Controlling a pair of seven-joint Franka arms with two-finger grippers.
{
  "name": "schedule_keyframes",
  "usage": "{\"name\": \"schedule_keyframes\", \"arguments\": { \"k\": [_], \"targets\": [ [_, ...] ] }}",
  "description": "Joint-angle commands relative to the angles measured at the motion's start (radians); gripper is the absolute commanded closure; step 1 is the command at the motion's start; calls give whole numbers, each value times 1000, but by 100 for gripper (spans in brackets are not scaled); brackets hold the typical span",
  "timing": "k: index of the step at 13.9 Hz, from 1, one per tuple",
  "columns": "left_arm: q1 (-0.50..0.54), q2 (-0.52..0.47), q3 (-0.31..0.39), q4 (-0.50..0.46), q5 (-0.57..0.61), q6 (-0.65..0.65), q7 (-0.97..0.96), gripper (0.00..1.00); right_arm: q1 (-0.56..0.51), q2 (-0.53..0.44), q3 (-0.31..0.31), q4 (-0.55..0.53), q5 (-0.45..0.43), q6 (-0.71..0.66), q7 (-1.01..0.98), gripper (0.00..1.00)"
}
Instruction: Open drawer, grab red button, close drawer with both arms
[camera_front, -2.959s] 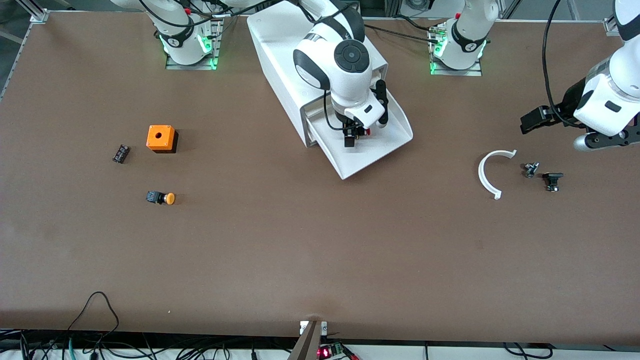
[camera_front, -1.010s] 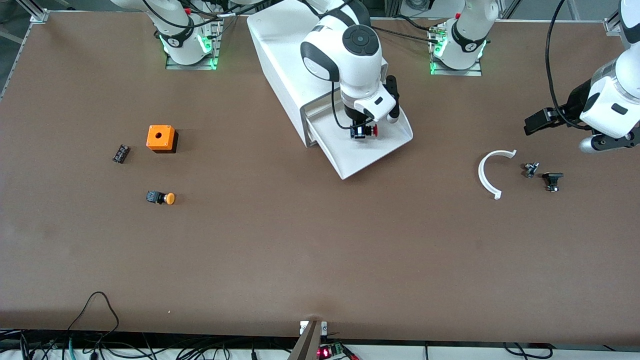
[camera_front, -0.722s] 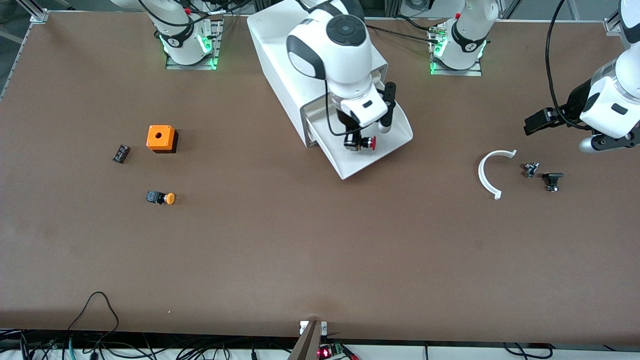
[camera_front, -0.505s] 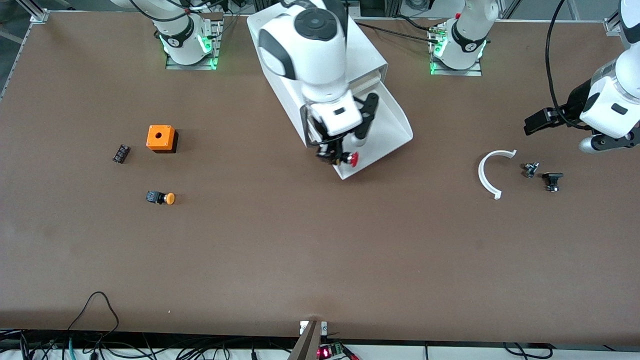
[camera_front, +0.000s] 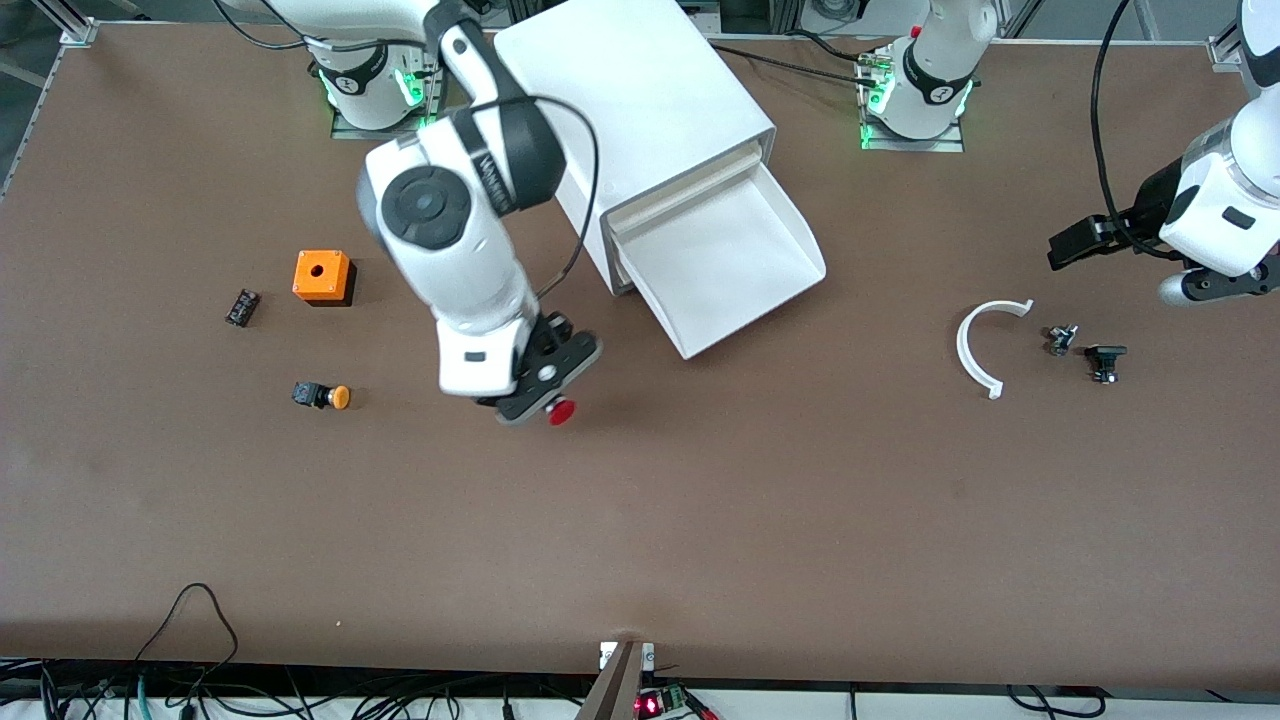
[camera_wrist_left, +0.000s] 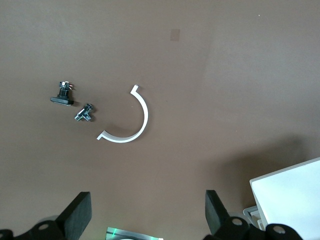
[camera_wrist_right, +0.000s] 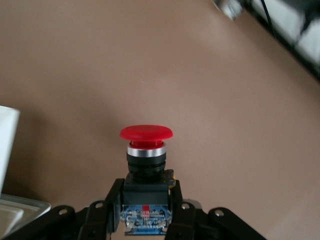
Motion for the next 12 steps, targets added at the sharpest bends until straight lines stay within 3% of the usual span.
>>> {"name": "schedule_keyframes", "arguments": {
  "k": [1,5,7,9,12],
  "targets": [
    [3,16,3,23,-15,-20,-8,0,-27,-81,-5,-137,17,-33,139,81],
    [0,30,-1,24,-17,-18,-8,0,-33,-89,-78,-254,7,-67,231,81],
    [0,34,-4,26,-50,-12,-8,0,-35,-88,-103,-321,-67,-52,142,81],
    [-3,49,-6,23,-83,15,-26,0,-44,-87,-109,-406,-104,55,13,81],
    [-59,124,-23,12,-104,115,-247,0,-46,-88,-111,-498,-110,158,8,81]
  ]
}}
